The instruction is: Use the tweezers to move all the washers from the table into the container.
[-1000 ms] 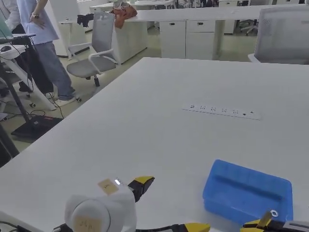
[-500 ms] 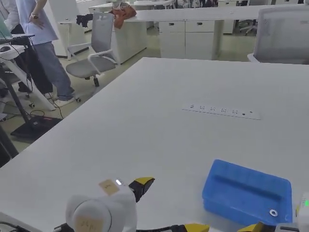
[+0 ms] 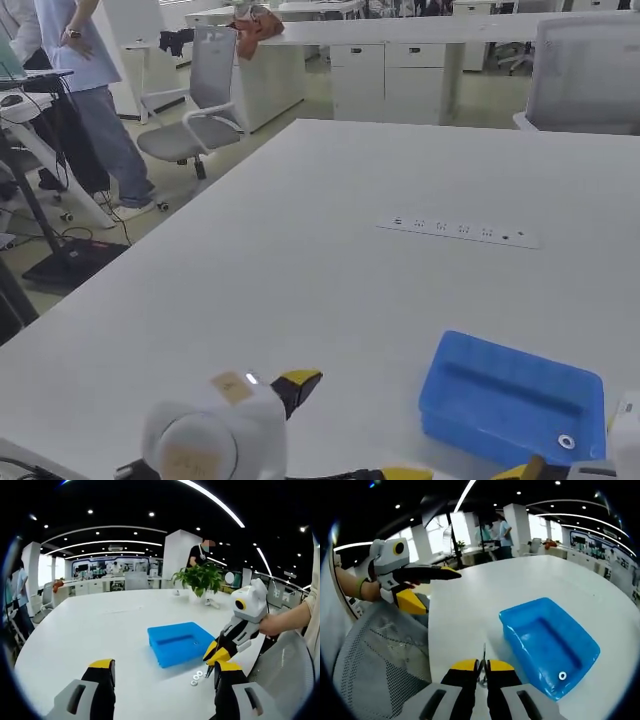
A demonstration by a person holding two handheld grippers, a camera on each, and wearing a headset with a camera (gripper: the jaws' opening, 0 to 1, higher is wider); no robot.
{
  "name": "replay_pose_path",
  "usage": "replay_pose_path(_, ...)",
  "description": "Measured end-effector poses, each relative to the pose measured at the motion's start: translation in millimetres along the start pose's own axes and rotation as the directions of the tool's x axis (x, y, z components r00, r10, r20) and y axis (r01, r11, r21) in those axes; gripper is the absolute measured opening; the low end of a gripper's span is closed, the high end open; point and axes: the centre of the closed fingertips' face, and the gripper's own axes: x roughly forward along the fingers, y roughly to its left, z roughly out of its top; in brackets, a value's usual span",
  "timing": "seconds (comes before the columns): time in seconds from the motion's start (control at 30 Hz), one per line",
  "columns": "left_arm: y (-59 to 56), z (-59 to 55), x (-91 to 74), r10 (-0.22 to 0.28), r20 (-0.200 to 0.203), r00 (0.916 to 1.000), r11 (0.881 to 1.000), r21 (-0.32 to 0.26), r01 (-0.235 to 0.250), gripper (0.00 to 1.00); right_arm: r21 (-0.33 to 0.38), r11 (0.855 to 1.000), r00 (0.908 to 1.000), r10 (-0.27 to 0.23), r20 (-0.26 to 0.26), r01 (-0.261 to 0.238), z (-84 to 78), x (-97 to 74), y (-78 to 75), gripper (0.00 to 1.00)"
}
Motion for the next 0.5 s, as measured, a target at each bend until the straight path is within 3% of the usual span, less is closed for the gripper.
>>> replay_pose_path(0.1,-0.6,-0.5,0.4,-0.003,-0.004,1.0,1.0,0.005,0.003,0.82,-0.021,1.0,1.0,0.001,-0.002,-0.001,0.2,0.4,1.7,0.04)
replay_pose_path(0.2,0.0,0.2,0.3,-0.002,0.001,1.0,1.0,0.001,0.002,0.82,-0.13,0.991,0.9999,0.011,-0.012,-0.013,0.3,2.5,10.3,0.04)
replay_pose_path(0.27,0.5,0.0,0.2,-0.001,0.0,1.0,1.0,-0.003,0.001,0.82,-0.21,0.977,0.9989,0.027,-0.039,-0.034,-4.2,4.9,18.5,0.04)
replay_pose_path(0.33,0.7,0.3,0.2,0.0,0.002,1.0,1.0,-0.003,0.0,0.82,-0.295,0.955,0.9968,0.001,-0.08,-0.024,-12.3,7.6,19.5,0.04)
replay_pose_path(0.37,0.8,0.4,0.1,0.0,0.003,1.0,1.0,-0.002,0.0,0.82,-0.333,0.943,0.9964,-0.012,-0.084,-0.017,-14.0,8.4,19.8,0.04)
replay_pose_path(0.4,0.8,0.3,0.1,0.0,0.002,1.0,1.0,-0.002,0.0,0.82,-0.343,0.939,0.9982,-0.015,-0.058,-0.006,-10.2,9.1,19.6,0.04)
replay_pose_path(0.43,0.7,0.1,0.1,0.0,0.001,1.0,1.0,-0.002,0.0,0.82,-0.309,0.951,0.9981,-0.005,-0.062,-0.015,-11.0,8.7,20.6,0.03)
replay_pose_path(0.5,0.7,-0.1,0.2,-0.001,-0.001,1.0,1.0,-0.002,0.001,0.82,-0.285,0.958,0.9989,-0.008,-0.046,-0.006,-9.4,8.9,17.6,0.03)
